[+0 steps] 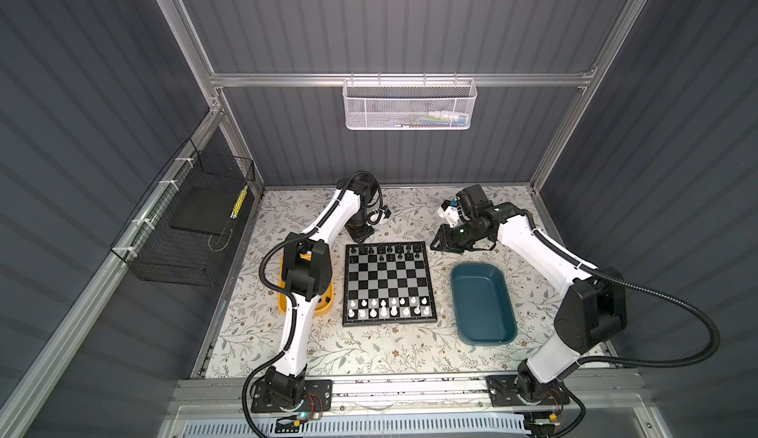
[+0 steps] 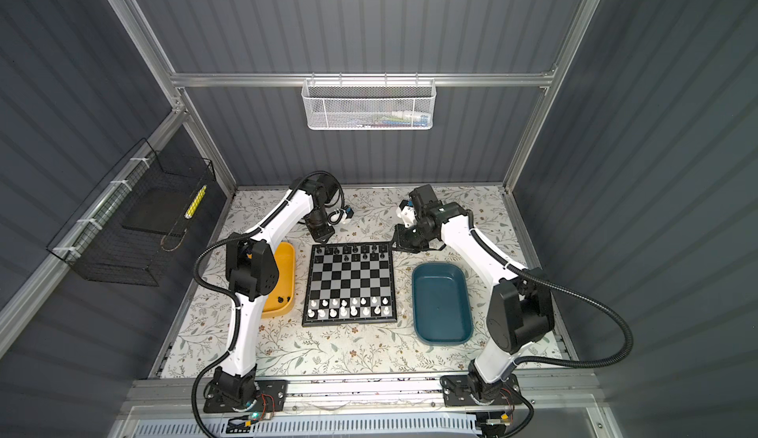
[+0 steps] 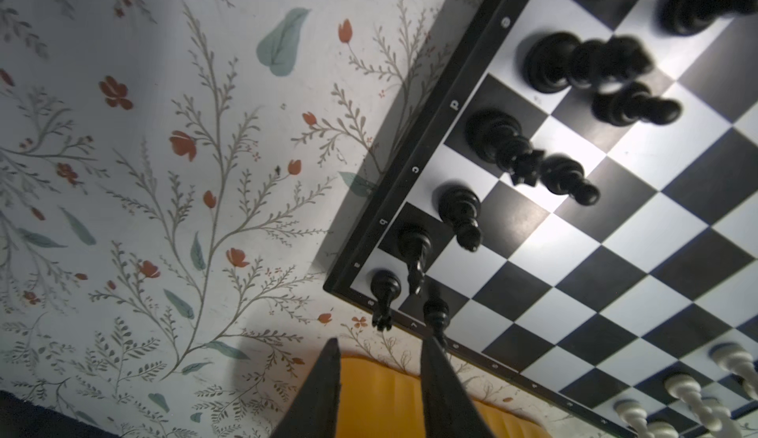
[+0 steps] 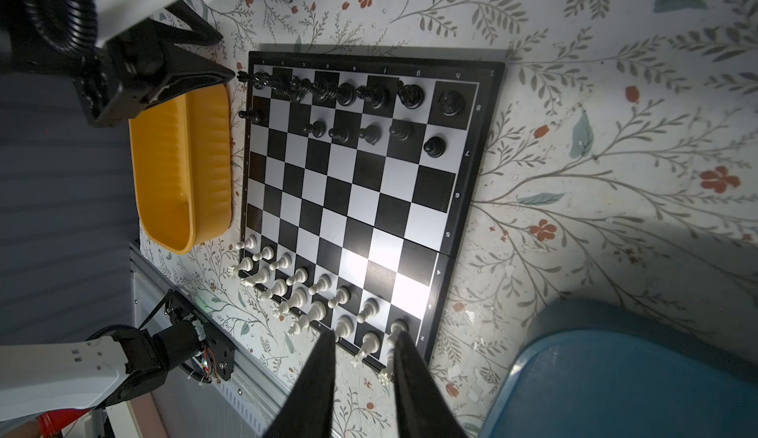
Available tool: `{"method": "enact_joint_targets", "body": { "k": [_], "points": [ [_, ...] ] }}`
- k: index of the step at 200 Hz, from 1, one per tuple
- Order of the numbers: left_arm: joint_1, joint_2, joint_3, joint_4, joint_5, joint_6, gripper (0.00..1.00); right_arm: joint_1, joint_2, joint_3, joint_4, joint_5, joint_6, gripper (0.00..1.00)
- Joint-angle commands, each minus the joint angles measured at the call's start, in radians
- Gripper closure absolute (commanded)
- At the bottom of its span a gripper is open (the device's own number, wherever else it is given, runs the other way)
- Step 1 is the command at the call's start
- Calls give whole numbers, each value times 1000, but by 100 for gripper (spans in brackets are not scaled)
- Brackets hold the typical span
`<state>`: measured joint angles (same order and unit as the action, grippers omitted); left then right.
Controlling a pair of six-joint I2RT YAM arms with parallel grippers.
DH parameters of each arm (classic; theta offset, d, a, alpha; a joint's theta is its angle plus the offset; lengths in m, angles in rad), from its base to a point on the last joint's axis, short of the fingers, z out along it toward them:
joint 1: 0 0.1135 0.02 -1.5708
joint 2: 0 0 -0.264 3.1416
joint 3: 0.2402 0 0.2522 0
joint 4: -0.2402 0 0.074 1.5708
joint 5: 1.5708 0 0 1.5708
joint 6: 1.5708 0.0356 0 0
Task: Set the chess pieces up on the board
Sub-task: 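Lower the black pawn onto the black pawn row and open the left gripper, then raise the open left gripper and move it back over the yellow tray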
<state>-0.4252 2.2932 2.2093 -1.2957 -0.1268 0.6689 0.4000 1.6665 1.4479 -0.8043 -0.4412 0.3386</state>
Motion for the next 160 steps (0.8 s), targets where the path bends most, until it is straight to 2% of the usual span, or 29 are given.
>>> {"method": "enact_joint_targets", "body": {
  "k": [1, 34, 75, 97, 160],
  "points": [
    [-4, -63, 39, -61, 28, -12, 64, -6, 28, 58, -35, -6, -10, 72],
    [19, -107, 28, -72, 22, 3, 61, -4, 36, 65, 5, -13, 20, 73],
    [116, -179, -4, -70, 84, -46, 61, -4, 49, 101, 2, -7, 12, 73],
    [151, -238, -69, -44, 93, -53, 60, -4, 47, 103, 5, -5, 11, 73],
    [204, -409, -312, 43, 114, -69, 47, -6, 35, 87, 84, 9, 51, 73]
  ]
}}
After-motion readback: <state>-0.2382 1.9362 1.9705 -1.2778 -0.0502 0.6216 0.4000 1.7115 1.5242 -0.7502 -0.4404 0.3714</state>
